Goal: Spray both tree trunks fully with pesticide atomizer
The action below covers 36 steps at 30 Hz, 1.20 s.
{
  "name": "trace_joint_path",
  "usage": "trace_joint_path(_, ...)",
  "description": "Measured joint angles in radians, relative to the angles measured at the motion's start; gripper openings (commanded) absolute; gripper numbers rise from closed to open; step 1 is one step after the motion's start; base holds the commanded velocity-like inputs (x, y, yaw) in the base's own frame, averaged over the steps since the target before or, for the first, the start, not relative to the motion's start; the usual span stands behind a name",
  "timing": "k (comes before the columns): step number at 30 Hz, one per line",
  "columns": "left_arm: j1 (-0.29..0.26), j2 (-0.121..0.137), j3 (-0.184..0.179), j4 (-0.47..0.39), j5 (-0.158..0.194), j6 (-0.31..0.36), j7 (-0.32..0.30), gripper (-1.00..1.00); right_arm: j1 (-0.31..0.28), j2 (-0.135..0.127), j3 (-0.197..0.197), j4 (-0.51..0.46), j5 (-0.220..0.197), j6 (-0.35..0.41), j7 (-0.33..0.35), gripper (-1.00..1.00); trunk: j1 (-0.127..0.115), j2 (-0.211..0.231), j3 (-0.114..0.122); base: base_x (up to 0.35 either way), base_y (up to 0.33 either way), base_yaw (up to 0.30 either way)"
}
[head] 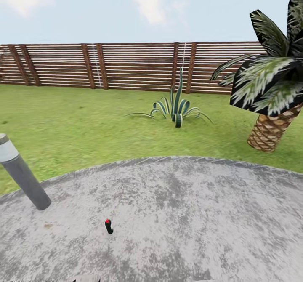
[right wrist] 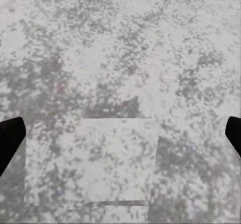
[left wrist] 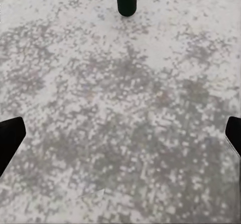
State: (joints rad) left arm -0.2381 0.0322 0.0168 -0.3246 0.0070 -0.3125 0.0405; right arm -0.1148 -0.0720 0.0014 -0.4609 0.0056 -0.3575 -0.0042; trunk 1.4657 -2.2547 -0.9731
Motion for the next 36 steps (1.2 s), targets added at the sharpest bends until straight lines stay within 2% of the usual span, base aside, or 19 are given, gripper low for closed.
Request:
trace_joint_path(10,0.000,0.000,0.000,0.000,0.000,0.001,0.000,1.00,0.000,0.000,0.000,0.000,0.000,0.000,0.000,1.00,0.000,0.000,0.000,0.175,-0.234,0.277)
trace_joint_path(19,0.000,0.000,0.000,0.000,0.000,0.001,0.000,1.00,0.000,0.000,0.000,0.000,0.000,0.000,0.000,1.00,0.000,0.000,0.000,0.018,-0.234,0.277)
trace_joint_path(36,-0.007,0.000,0.001,-0.002,0.004,0.016,-0.001,1.00,0.000,0.000,-0.002,0.000,0.000,-0.001,-0.001,1.00,0.000,0.000,0.000,0.000,-0.017,0.272)
